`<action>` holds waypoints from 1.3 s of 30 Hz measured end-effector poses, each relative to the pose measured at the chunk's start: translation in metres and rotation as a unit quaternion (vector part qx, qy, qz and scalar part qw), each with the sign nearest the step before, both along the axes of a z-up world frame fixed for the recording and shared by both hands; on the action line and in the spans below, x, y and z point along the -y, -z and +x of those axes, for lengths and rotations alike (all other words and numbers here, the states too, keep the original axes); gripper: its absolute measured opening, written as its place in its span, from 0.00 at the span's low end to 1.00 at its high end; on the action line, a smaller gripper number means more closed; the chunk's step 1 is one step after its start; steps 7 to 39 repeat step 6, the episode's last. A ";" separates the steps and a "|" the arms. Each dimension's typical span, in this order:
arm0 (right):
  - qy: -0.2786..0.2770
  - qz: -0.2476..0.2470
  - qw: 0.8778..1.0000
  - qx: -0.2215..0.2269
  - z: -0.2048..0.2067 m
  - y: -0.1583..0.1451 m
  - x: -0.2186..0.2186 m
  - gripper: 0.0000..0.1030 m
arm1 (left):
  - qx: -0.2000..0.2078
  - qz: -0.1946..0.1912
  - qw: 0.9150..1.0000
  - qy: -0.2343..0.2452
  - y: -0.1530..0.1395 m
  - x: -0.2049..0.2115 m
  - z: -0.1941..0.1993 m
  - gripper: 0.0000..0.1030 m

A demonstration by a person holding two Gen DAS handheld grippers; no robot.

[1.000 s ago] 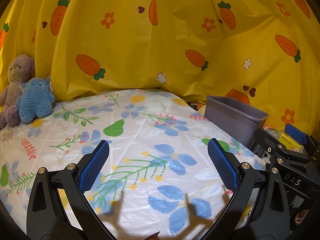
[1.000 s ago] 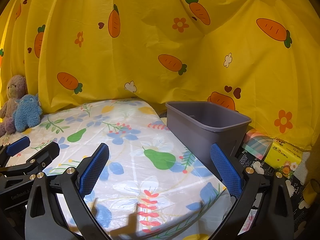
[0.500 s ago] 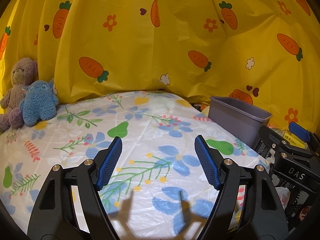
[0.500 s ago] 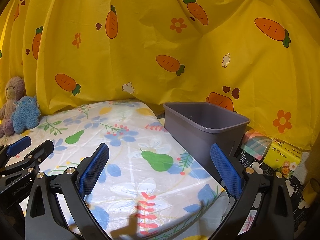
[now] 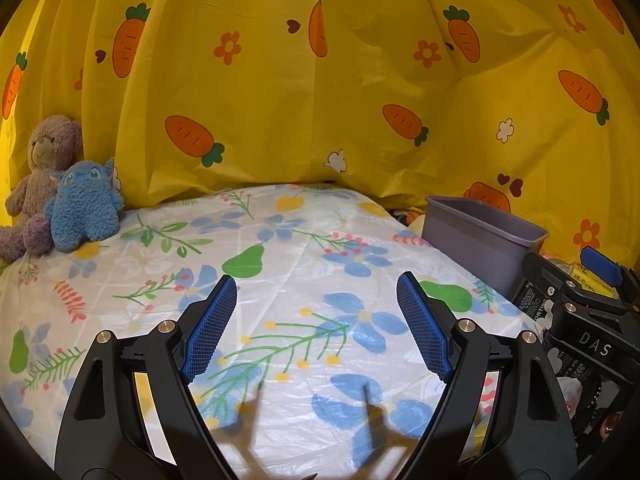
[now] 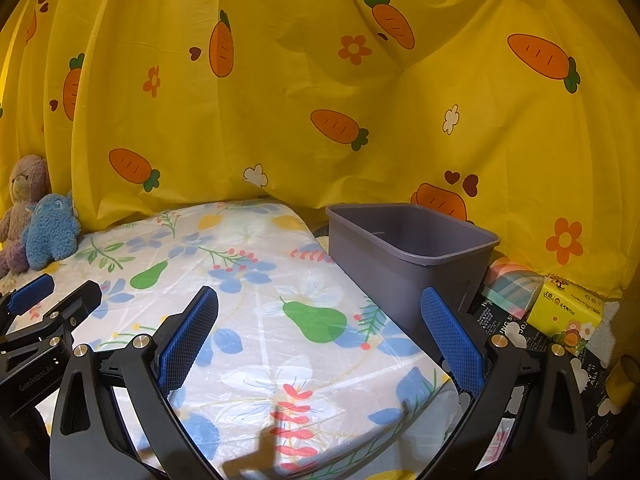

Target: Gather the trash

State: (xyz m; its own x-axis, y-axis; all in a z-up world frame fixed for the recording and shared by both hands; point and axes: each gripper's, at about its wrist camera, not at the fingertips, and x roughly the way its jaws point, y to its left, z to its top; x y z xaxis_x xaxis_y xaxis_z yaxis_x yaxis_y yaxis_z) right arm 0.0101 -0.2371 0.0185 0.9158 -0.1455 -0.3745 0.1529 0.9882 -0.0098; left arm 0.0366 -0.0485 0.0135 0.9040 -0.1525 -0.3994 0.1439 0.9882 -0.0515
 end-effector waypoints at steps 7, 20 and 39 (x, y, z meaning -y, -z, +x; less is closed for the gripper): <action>0.000 0.002 1.000 0.000 0.001 0.000 0.002 0.95 | 0.004 0.010 1.000 -0.002 0.000 -0.001 -0.003 0.85; 0.000 0.002 1.000 0.000 0.001 0.000 0.002 0.95 | 0.004 0.010 1.000 -0.002 0.000 -0.001 -0.003 0.85; 0.000 0.002 1.000 0.000 0.001 0.000 0.002 0.95 | 0.004 0.010 1.000 -0.002 0.000 -0.001 -0.003 0.85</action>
